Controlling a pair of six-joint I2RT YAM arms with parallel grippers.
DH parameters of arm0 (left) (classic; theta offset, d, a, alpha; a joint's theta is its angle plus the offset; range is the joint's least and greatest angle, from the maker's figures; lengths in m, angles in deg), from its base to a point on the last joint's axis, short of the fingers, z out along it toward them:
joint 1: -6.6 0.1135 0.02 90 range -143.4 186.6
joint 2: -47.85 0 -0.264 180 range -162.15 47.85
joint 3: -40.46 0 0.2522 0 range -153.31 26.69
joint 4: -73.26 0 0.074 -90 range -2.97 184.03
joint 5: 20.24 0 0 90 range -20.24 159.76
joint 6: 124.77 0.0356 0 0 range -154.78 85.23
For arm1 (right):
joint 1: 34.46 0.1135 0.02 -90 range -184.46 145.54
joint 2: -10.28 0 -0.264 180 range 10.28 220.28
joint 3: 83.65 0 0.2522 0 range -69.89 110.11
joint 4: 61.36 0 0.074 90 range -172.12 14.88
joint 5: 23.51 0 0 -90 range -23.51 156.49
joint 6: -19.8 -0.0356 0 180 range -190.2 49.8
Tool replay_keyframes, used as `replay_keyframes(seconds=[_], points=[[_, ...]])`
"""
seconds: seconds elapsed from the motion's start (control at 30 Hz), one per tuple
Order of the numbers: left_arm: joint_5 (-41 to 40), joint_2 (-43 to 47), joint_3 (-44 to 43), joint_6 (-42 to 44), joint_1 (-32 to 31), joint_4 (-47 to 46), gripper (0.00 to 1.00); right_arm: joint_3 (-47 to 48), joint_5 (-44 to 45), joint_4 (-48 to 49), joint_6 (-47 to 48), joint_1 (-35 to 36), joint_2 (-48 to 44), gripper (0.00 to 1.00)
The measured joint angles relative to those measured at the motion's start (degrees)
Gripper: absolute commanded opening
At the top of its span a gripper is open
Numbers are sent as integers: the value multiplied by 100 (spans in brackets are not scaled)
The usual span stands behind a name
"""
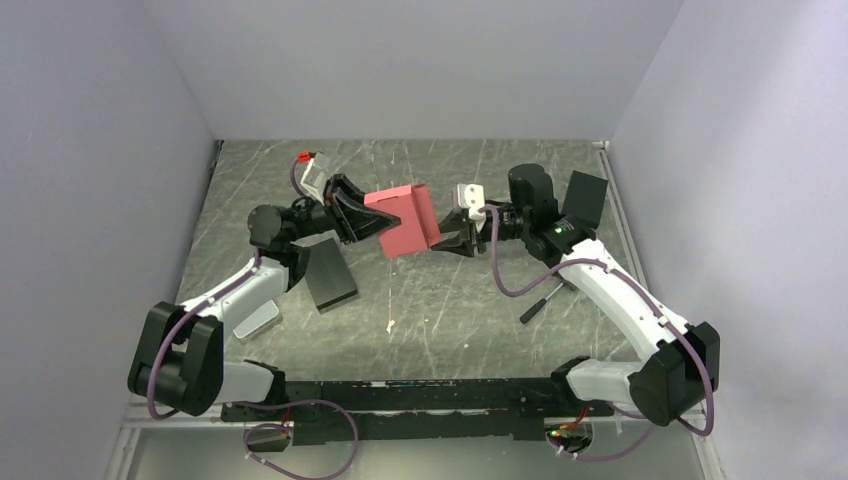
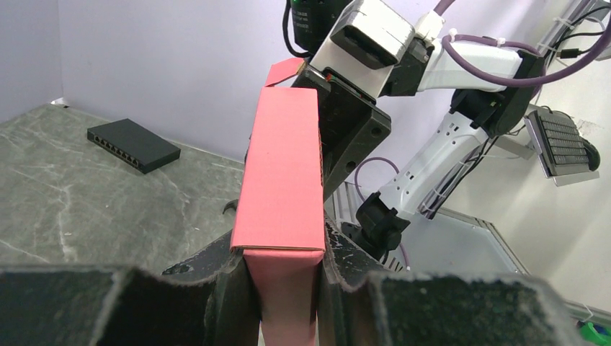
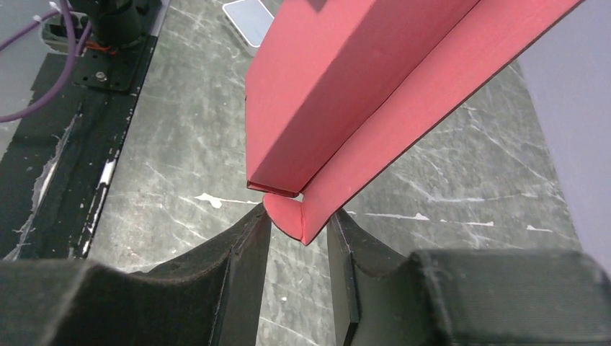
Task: Fold the paper box
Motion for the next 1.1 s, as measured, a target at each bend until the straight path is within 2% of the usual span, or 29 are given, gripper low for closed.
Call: replay_keyframes(seconds=[0.6, 1.1], points=[[-201, 238, 0, 520, 0, 901, 3, 9, 614, -299, 302, 138, -11, 36], [-245, 238, 0, 627, 0, 1038, 3, 103, 918, -391, 323, 238, -33, 35]])
